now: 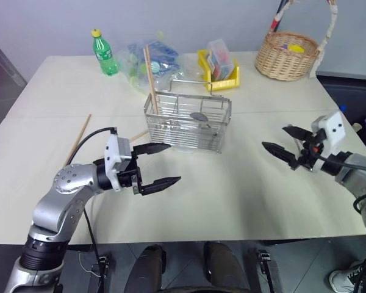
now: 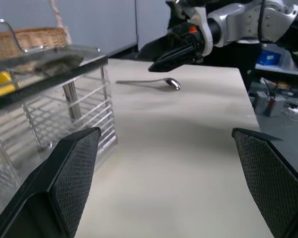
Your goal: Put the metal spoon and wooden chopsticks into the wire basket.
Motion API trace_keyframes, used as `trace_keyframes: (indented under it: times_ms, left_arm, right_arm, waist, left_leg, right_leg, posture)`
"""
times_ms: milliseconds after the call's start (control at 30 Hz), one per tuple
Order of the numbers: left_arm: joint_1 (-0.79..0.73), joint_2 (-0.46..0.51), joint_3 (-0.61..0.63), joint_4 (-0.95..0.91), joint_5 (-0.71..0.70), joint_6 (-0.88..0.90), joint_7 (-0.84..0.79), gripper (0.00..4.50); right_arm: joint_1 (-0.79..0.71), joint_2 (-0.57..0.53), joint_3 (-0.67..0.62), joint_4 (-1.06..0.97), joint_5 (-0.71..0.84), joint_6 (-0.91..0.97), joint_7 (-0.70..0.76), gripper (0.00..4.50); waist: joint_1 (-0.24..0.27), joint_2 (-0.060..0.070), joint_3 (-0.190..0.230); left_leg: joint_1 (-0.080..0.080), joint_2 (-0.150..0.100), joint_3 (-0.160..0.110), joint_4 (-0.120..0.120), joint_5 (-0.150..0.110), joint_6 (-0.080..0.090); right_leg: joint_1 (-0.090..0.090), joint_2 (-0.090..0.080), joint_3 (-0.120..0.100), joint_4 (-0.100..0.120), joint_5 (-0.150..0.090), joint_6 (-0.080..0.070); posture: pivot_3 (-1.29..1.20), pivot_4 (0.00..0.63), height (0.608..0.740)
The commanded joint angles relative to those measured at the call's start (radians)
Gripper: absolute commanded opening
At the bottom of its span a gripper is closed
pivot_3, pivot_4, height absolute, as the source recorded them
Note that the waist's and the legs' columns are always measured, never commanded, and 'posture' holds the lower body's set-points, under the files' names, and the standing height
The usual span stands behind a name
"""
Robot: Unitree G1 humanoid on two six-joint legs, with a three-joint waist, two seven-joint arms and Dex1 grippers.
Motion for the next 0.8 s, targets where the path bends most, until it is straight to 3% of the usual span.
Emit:
trace_keyframes:
  times_ms: [33,200,500,800]
  left_arm:
    - [-0.021,-0.018,-0.006,-0.007,0.012,-0.022,0.023,4.45]
    - [-0.019,-0.031,-0.005,-0.007,0.026,-0.031,0.044,4.45]
    - [0.017,-0.039,0.018,-0.038,0.032,-0.038,0.105,4.45]
    - [0.017,-0.040,0.017,-0.045,0.044,-0.045,0.149,4.45]
  right_arm:
    - [-0.098,-0.047,0.037,0.194,-0.083,-0.077,0.056,4.50]
    - [-0.272,-0.061,0.121,0.508,-0.210,-0.191,0.100,4.50]
    - [-0.575,-0.014,0.181,1.030,-0.373,-0.326,0.004,4.50]
    - [-0.629,0.026,0.168,1.214,-0.413,-0.344,-0.083,4.50]
  waist:
    - [0.000,0.000,0.000]
    - [-0.005,0.001,0.001]
    - [-0.005,0.003,0.002]
    - [-0.004,0.003,0.002]
  left_leg:
    - [0.000,0.000,0.001,0.001,0.000,0.000]
    - [0.000,0.000,0.001,0.001,0.000,0.000]
    - [0.000,0.000,0.001,0.000,0.000,0.000]
    - [0.000,0.000,0.002,0.000,0.000,0.000]
  right_leg:
    - [0.000,0.000,0.000,0.000,0.000,0.000]
    - [0.000,0.000,0.000,0.000,0.001,0.001]
    - [0.000,0.000,0.001,0.000,0.002,0.003]
    - [0.000,0.000,0.001,0.000,0.002,0.003]
  posture:
    - [0.00,0.150,0.740]
    - [0.00,0.150,0.740]
    - [0.00,0.150,0.740]
    - [0.00,0.150,0.740]
